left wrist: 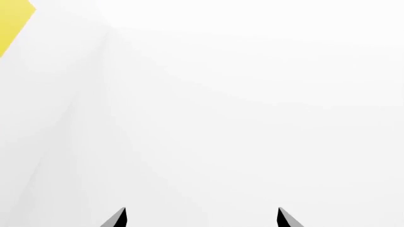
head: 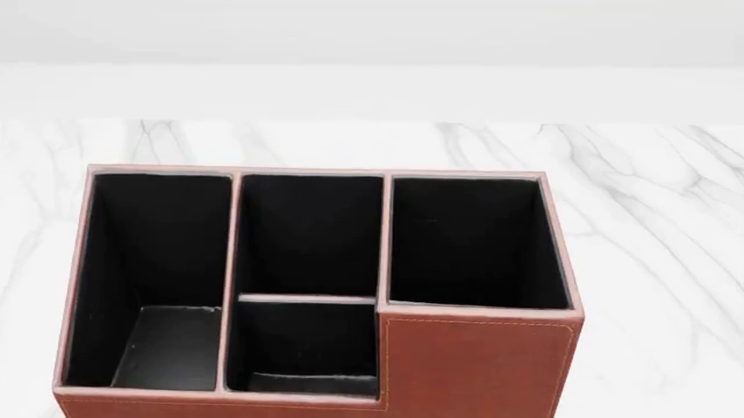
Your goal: Pick up the yellow and white mug and place it to the right of the caddy.
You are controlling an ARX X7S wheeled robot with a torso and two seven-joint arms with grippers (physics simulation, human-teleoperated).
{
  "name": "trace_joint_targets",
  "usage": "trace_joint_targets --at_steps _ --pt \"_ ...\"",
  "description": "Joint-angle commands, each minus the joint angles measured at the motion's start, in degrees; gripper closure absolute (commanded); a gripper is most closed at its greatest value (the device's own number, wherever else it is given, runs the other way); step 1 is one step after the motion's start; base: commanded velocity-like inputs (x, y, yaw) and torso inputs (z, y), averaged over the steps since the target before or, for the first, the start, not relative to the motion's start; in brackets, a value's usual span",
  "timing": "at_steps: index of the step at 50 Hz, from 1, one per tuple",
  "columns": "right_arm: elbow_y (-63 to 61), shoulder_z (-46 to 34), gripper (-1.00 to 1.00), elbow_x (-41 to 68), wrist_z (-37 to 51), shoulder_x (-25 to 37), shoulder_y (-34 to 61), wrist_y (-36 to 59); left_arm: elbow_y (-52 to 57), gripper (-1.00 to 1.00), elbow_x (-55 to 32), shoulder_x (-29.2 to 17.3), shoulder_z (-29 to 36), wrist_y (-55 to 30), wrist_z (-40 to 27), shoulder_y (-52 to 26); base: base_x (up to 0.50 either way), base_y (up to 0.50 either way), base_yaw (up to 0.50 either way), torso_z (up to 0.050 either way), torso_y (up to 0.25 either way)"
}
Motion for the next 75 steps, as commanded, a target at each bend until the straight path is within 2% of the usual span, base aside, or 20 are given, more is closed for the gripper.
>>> trace_joint_targets --at_steps 1,22,75 --pt "2.86 0.19 -1.0 1.08 -1.98 -0.8 -1.74 -0.97 0.0 -1.0 -0.02 0.0 -0.08 0.0 0.1 0.0 0.0 0.0 0.0 0.0 0.0" --pt "8.62 0.41 -1.0 3.56 -5.76 -4.49 -4.74 -0.92 0.0 -1.0 0.01 0.0 -0.13 0.06 0.27 0.0 0.0 0.0 0.0 0.0 0.0" --pt "24.0 4.82 -1.0 10.1 -16.75 -8.45 -9.85 -5.57 0.0 -1.0 1.33 0.0 1.41 -0.18 0.19 0.0 0.0 0.0 0.0 0.0 0.0"
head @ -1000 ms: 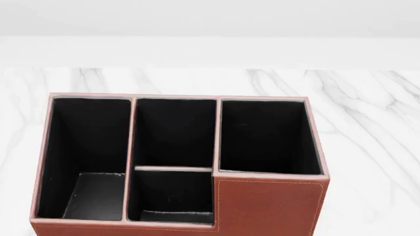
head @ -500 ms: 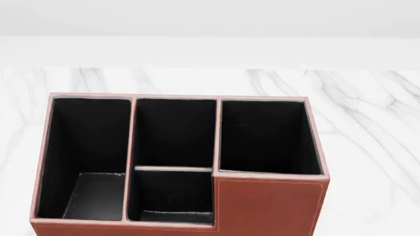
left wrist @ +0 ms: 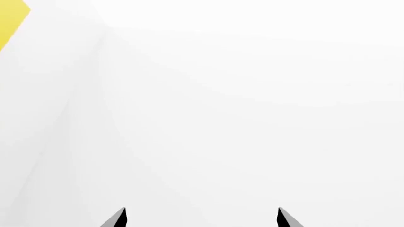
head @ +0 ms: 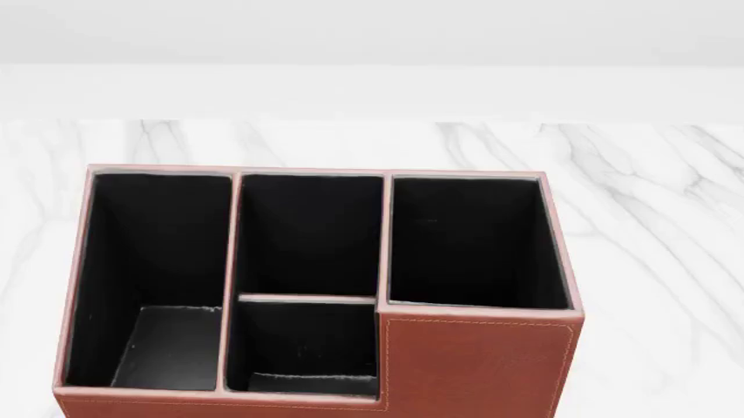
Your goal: Pick up the yellow and white mug and place it to the right of the caddy.
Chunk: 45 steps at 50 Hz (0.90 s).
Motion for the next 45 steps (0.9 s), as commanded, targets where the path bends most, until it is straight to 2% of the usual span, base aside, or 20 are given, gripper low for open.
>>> trace_joint_targets --at_steps 1,24,45 --pt "4.52 1.01 -1.0 2.25 -3.28 -0.94 -1.27 -0.97 0.0 -1.0 0.08 0.0 0.07 -0.03 0.07 0.0 0.0 0.0 0.0 0.0 0.0" --pt "8.21 1.72 -1.0 3.79 -7.31 -3.97 -1.1 0.39 0.0 -1.0 0.1 0.0 0.09 -0.02 0.21 0.0 0.0 0.0 0.0 0.0 0.0" --pt "17.02 3.44 -1.0 8.09 -14.59 -6.57 -2.23 0.65 0.0 -1.0 0.35 0.0 0.44 -0.01 0.15 0.0 0.0 0.0 0.0 0.0 0.0"
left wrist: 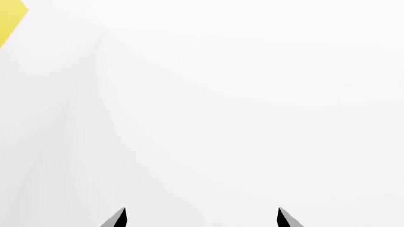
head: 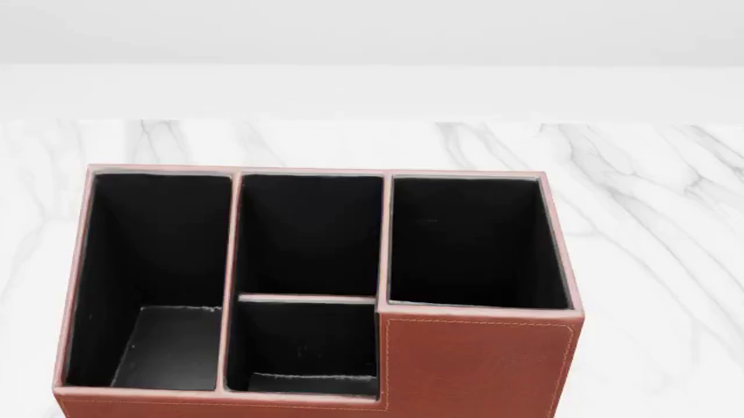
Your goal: Pick up the yellow and white mug and place it to the right of the caddy.
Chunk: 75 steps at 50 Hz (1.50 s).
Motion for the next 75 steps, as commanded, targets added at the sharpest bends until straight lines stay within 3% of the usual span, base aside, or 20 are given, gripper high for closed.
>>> trace_joint_targets --at_steps 1,16,17,45,75 --pt "4.46 0.83 -1.0 2.1 -3.6 -1.4 -0.64 0.29 0.0 -1.0 0.18 0.0 0.2 0.04 -0.03 0.0 0.0 0.0 0.0 0.0 0.0" --pt "6.27 1.51 -1.0 2.54 -4.72 -2.17 -0.53 1.08 0.0 -1.0 0.54 0.0 0.47 -0.03 -0.06 0.0 0.0 0.0 0.0 0.0 0.0" --pt "6.33 1.65 1.0 2.25 -3.94 -2.12 -0.52 1.13 0.0 -1.0 0.61 0.0 0.54 -0.02 -0.08 0.0 0.0 0.0 0.0 0.0 0.0" --pt "-0.14 1.3 1.0 -1.91 0.3 -0.38 1.14 2.58 0.0 -1.0 0.12 0.0 0.16 0.03 0.19 0.0 0.0 0.0 0.0 0.0 0.0" --pt "-33.91 2.15 1.0 -16.51 22.16 5.7 14.1 13.26 0.0 -1.0 0.57 0.0 0.75 0.04 0.04 0.0 0.0 0.0 0.0 0.0 0.0"
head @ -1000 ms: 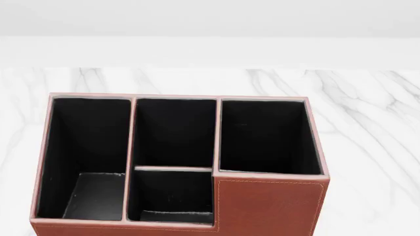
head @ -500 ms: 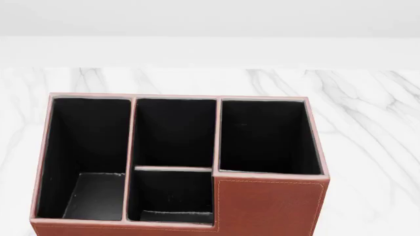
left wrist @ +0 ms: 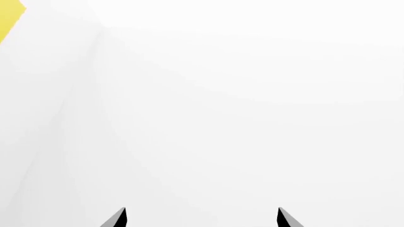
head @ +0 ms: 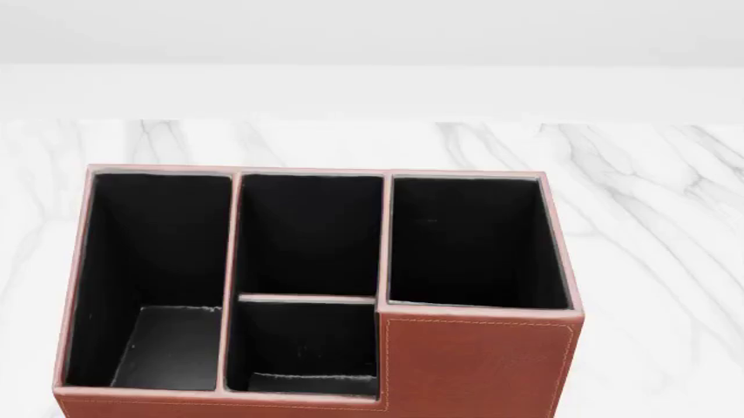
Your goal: Pick up the yellow and white mug and place it to the right of the caddy.
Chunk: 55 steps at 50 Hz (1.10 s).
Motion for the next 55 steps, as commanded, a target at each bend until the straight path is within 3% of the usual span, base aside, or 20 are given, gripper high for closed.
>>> trace_joint_targets --at_steps 1,19,26,29,38,44,55 --pt "-13.87 1.0 1.0 -6.31 7.38 1.97 5.09 4.84 0.0 -1.0 0.1 0.0 0.07 0.04 -0.06 0.0 0.0 0.0 0.0 0.0 0.0" --pt "-37.21 4.26 1.0 -7.19 23.65 0.89 14.73 23.43 0.0 -1.0 0.06 0.0 0.12 0.15 0.18 0.0 0.0 0.0 0.0 0.0 0.001" --pt "-40.72 5.26 1.0 -6.4 27.2 1.88 16.65 25.84 0.0 -1.0 0.1 0.0 0.16 0.1 0.19 0.0 0.0 0.0 0.0 0.0 0.0" --pt "-41.06 0.93 1.0 -5.67 32.73 0.93 22.37 22.72 0.0 -1.0 0.24 0.0 0.37 0.1 0.28 0.0 0.0 0.0 0.0 0.0 0.0" --pt "-41.09 -0.22 1.0 -8.78 32.85 9.69 25.43 18.59 0.0 -1.0 0.07 0.0 0.28 0.16 0.2 0.0 0.0 0.0 0.0 0.0 0.0" --pt "-41.09 -0.32 1.0 -9.06 32.85 12.34 27.1 18.18 0.0 -1.0 0.55 0.0 0.81 0.07 0.11 0.0 0.0 0.0 0.0 0.0 0.0" --pt "-41.09 -4.92 1.0 -11.82 32.86 25.44 34.89 9.89 0.0 -1.0 0.94 0.0 1.45 0.12 0.01 0.0 0.0 0.0 0.0 0.0 0.0"
